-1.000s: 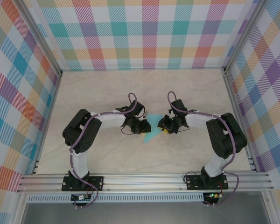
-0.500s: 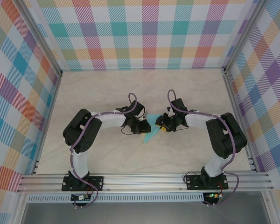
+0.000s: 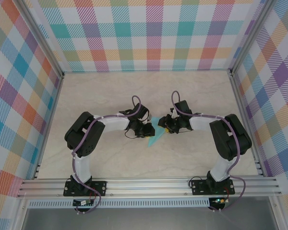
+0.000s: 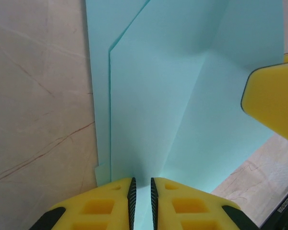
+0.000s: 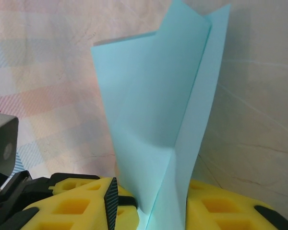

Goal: Fold a paper plane with a square sheet of paper (pick it up from the middle)
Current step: Turn over the paper at the center of the table.

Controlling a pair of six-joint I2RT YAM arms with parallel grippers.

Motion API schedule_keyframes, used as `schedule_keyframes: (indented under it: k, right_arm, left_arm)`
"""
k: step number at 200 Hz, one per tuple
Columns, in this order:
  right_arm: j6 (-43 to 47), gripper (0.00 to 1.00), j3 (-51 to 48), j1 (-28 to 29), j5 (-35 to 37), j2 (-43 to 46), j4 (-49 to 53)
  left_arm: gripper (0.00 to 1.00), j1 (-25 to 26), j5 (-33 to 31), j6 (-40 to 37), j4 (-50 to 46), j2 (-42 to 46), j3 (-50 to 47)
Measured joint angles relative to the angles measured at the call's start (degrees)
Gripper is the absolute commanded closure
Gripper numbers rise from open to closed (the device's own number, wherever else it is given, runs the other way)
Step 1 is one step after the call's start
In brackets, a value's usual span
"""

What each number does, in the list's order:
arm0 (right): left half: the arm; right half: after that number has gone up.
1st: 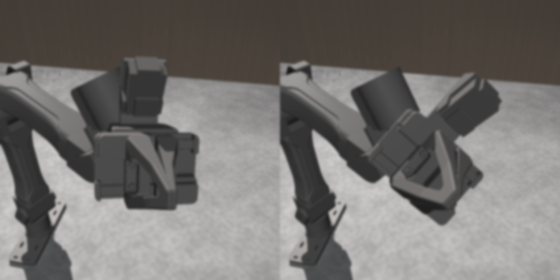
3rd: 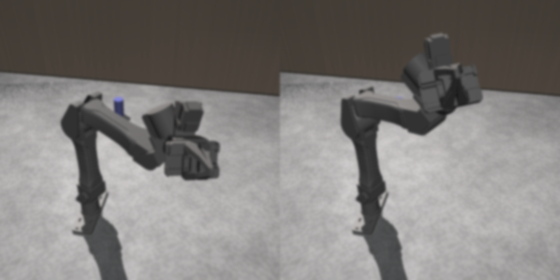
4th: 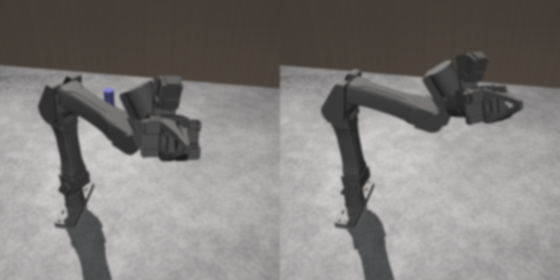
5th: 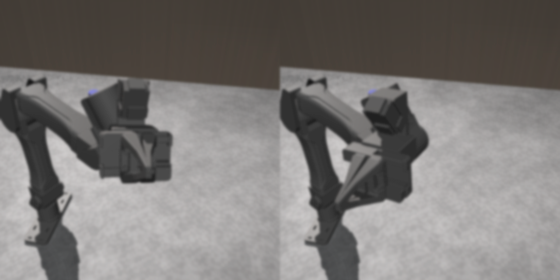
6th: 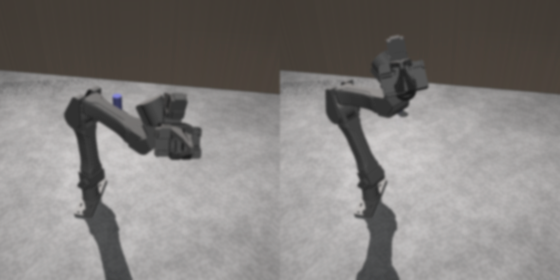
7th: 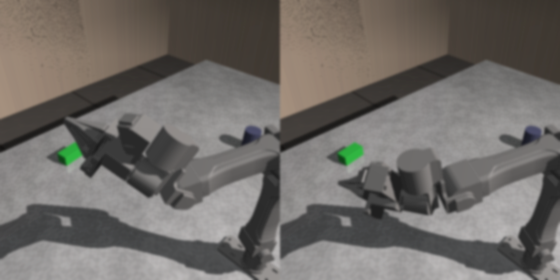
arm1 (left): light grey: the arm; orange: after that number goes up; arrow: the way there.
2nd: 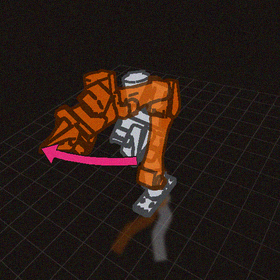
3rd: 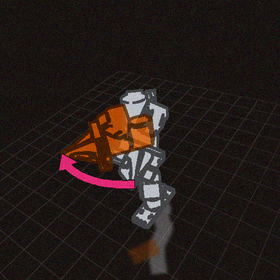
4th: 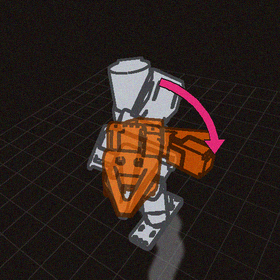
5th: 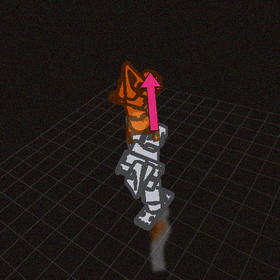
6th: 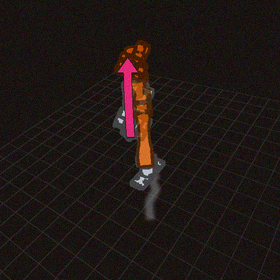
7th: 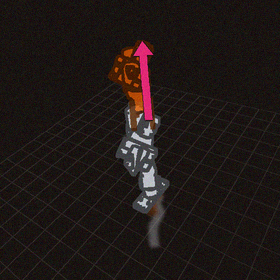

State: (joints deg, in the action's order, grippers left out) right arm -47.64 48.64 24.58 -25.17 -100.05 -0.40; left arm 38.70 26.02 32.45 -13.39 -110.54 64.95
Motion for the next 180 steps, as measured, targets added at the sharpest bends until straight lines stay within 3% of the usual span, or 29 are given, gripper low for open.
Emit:
schedule_keyframes:
  k: [123, 180]
  right_arm:
    - [-0.3, 0.8, 0.0, 0.0, -2.6, -4.4, -8.0]
    - [0.6, 0.93, 0.0, 0.0, -3.6, -6.3, -9.3]
  left_arm:
    - [0.81, -1.7, 3.7, 4.2, 5.6, 0.2, -3.0]
    - [0.79, -2.1, 3.5, 4.7, 6.5, 2.3, -5.1]
